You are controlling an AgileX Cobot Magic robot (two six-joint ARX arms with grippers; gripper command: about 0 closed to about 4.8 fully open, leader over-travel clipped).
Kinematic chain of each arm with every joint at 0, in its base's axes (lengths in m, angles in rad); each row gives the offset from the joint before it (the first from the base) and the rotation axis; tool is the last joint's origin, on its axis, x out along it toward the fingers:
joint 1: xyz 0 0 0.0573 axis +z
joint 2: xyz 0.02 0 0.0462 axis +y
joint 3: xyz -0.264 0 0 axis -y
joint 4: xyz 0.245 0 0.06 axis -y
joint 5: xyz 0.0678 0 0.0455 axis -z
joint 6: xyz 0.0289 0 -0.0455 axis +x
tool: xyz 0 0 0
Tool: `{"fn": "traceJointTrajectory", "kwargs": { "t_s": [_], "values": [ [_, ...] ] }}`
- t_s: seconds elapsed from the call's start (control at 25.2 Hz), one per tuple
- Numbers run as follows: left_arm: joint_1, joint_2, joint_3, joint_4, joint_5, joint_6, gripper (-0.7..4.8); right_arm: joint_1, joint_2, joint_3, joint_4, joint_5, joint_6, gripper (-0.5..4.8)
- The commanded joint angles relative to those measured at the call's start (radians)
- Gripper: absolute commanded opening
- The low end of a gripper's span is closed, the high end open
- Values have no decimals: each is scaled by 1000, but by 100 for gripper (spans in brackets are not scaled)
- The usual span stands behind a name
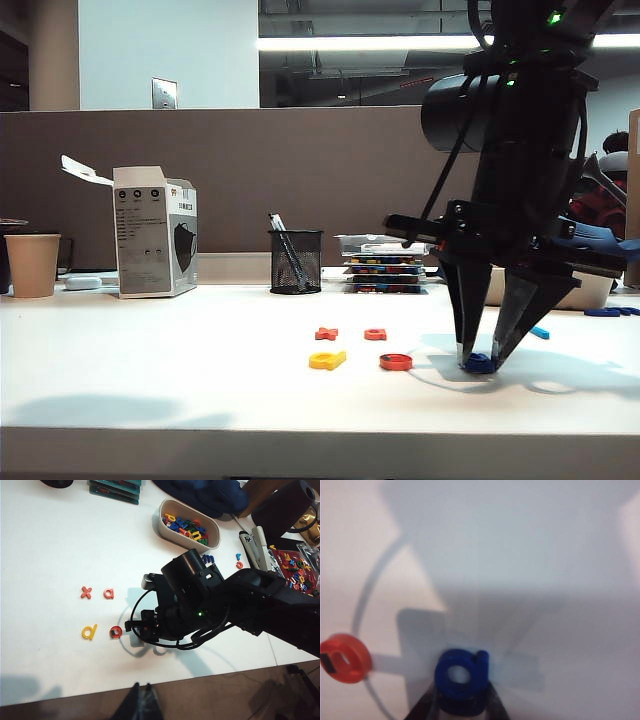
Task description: Select the appropriate letters from the row of letter magnets placed on the table to arrange into the word "dog".
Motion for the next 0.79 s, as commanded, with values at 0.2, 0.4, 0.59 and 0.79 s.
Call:
{"fn": "traceJointTrajectory", "kwargs": {
  "t_s": [0.2,0.4,0.59,0.79],
  "values": [
    [0,-2,3,6,-2,3,-5,3,9,-7,-8,0,12,123],
    [0,-2,3,6,-1,3,-5,3,9,-7,-23,0,12,167],
    [0,-2,3,6,-1,3,-5,3,4,-6,-44,-3,11,172],
    [0,-2,3,6,-1,3,-5,3,1,2,-58,-2,11,172]
  ]
}}
